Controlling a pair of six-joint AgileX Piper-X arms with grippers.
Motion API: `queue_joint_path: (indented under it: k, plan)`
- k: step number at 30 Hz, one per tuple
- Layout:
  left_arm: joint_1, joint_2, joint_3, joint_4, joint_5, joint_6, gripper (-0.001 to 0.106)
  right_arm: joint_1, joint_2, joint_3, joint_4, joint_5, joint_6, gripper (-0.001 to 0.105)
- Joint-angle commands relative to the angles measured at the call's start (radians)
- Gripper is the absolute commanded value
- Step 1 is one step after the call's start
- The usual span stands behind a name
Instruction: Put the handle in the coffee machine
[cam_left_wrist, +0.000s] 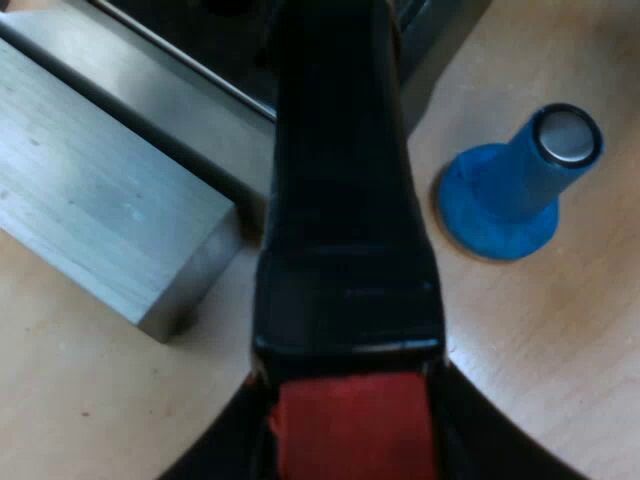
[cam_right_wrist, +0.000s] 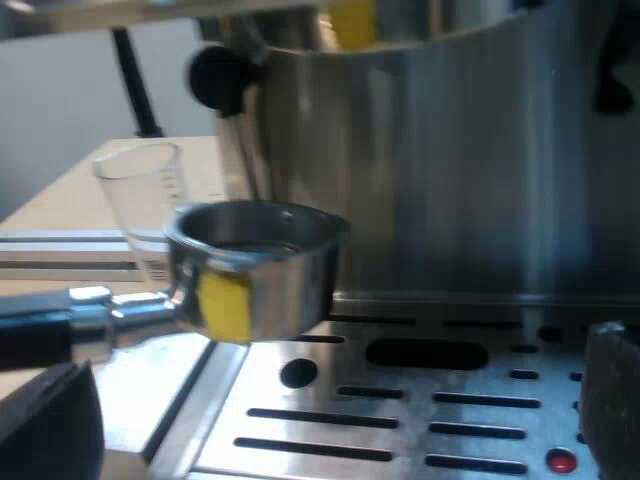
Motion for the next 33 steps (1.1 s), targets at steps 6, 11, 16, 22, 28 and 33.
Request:
queue_joint_path:
  k: [6,11,16,22,28,33]
  plan:
    - [-0.004,0.061,-0.069,-0.011,0.044,0.088,0.0,-0.003,0.0,0.0,-0.03,-0.074,-0.029,0.098]
    - [-0.004,0.096,-0.073,-0.011,0.044,0.134,0.0,-0.003,0.0,0.0,-0.078,-0.144,-0.223,0.098]
    - [-0.004,0.143,-0.078,-0.011,0.074,0.165,0.0,-0.005,0.0,0.0,-0.143,-0.047,-0.235,0.098]
    - [-0.004,0.165,-0.092,-0.043,0.166,0.165,0.0,-0.005,0.0,0.0,-0.141,-0.047,-0.237,0.098]
    - [-0.004,0.193,-0.095,-0.042,0.239,0.228,0.0,-0.005,0.0,0.0,-0.141,-0.077,-0.237,0.098]
    - [-0.004,0.195,-0.095,-0.049,0.319,0.29,0.0,-0.005,0.0,0.0,-0.141,-0.077,-0.237,0.098]
